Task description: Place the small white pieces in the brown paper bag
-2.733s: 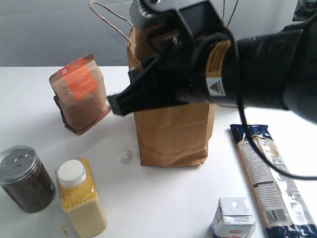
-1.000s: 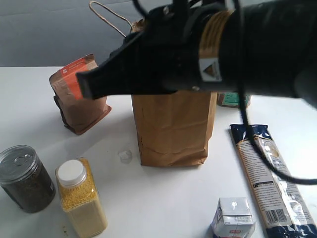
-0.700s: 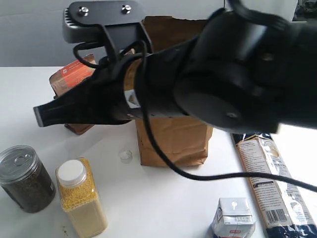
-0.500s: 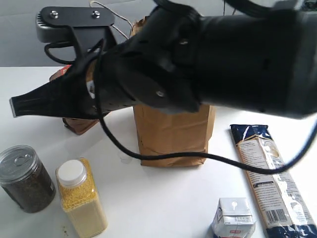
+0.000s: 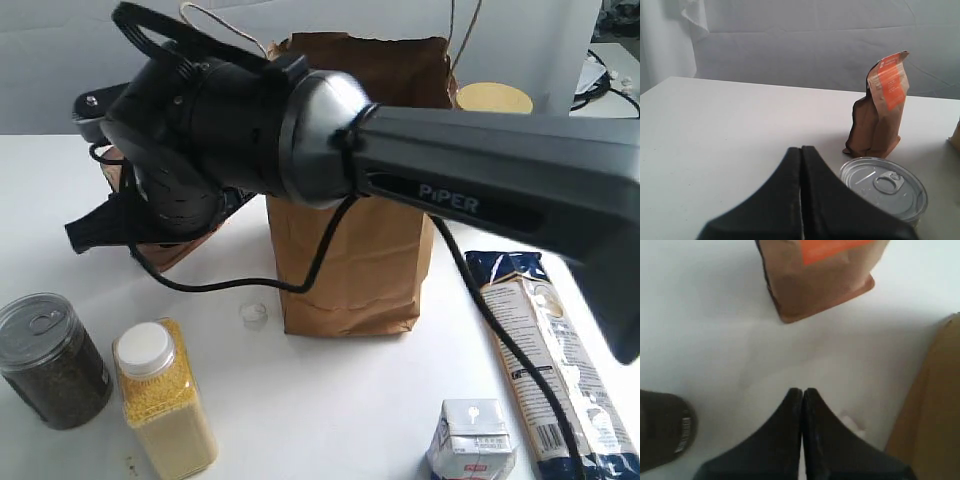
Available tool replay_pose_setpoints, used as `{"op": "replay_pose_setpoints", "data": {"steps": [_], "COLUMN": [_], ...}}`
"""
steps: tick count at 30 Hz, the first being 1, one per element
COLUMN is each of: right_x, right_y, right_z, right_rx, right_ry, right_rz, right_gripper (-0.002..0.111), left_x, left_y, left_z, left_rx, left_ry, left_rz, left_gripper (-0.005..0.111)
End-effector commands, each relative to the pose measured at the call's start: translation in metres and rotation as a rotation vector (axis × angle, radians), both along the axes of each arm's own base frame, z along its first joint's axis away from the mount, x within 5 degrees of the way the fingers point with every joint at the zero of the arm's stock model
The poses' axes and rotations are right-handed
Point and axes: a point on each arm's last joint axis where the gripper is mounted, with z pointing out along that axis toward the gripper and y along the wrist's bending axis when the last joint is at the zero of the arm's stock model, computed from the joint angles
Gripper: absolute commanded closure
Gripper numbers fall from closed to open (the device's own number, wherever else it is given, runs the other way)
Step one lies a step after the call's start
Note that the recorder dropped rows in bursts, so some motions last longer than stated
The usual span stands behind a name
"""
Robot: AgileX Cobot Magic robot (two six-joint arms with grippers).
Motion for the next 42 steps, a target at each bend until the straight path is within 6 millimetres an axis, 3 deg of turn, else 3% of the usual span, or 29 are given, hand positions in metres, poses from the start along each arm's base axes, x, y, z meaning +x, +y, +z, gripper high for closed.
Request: {"op": "replay_pose_setpoints", "data": {"steps": [1, 5, 12, 20, 24, 28, 33, 40, 42], "right_x": [0.02, 0.034, 0.036, 0.047, 0.05, 0.051, 0.052, 0.051, 0.051], "right_y": [-0.003, -0.011, -0.013, -0.017, -0.014, -0.014, -0.014, -0.016, -0.016], "right_z": [-0.015, -0.041, -0.074, -0.104, -0.116, -0.125, -0.13, -0.127, -0.122], "right_rx": [-0.054, -0.135, -0.196, -0.283, -0.28, -0.284, -0.294, -0.306, -0.297], "right_ry": [-0.004, 0.076, 0.209, 0.209, 0.201, 0.205, 0.206, 0.22, 0.215], "right_rz": [-0.022, -0.085, -0.104, -0.105, -0.081, -0.079, -0.081, -0.087, -0.08], "right_gripper": [0.102, 0.081, 0.08, 0.08, 0.07, 0.067, 0.073, 0.105, 0.108], "left_x": [0.0, 0.0, 0.0, 0.0, 0.0, 0.0, 0.0, 0.0, 0.0], "left_y": [-0.001, -0.001, -0.001, -0.001, -0.001, -0.001, -0.001, -0.001, -0.001], "left_z": [-0.001, -0.001, -0.001, -0.001, -0.001, -0.001, -0.001, -0.001, -0.001], "left_rx": [-0.013, -0.013, -0.013, -0.013, -0.013, -0.013, -0.013, -0.013, -0.013], "left_ry": [-0.005, -0.005, -0.005, -0.005, -0.005, -0.005, -0.005, -0.005, -0.005], "left_rz": [-0.005, -0.005, -0.005, -0.005, -0.005, -0.005, -0.005, -0.005, -0.005], "left_gripper": [0.107, 0.107, 0.107, 0.107, 0.107, 0.107, 0.107, 0.107, 0.107]}}
